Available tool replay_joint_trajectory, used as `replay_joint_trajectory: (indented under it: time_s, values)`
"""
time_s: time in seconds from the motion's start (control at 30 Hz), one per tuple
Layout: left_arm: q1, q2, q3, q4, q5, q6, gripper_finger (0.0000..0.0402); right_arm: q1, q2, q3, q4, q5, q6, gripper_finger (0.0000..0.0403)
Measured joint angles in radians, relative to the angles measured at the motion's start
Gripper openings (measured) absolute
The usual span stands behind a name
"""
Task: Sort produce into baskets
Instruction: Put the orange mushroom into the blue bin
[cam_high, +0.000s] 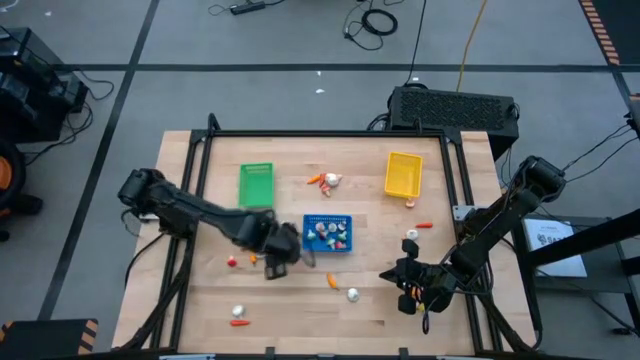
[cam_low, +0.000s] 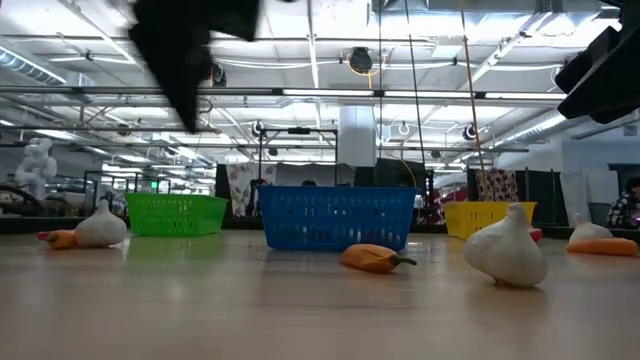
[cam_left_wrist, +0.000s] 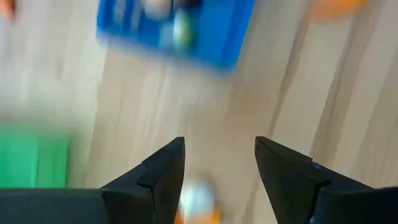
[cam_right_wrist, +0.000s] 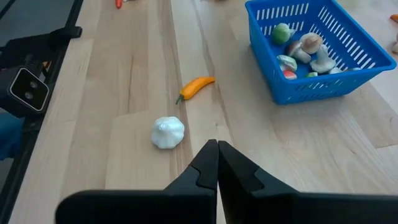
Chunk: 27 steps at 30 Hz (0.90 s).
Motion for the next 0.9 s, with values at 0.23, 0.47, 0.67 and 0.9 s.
replay_joint_trajectory:
  time_s: [0.23,0.47,0.67,0.9]
  values:
    - [-0.177,-0.003,-0.113,-0.103,0.058,-0.175,0.0203,0.000,0.000,0.000,0.000,0.001,-0.001,0.0000]
    - [-0.273,-0.002,-0.206,-0.144,0.087,-0.270,0.0203,0.000,0.000,0.000,0.009,0.005,0.000,0.0000]
    - [-0.318,-0.002,-0.293,-0.144,0.155,-0.279,0.0203,0.000,0.000,0.000,0.010,0.006,0.000,0.0000]
    - [-0.323,-0.002,-0.399,-0.090,0.150,-0.296,0.0203,0.000,0.000,0.000,0.009,0.008,-0.002,0.0000]
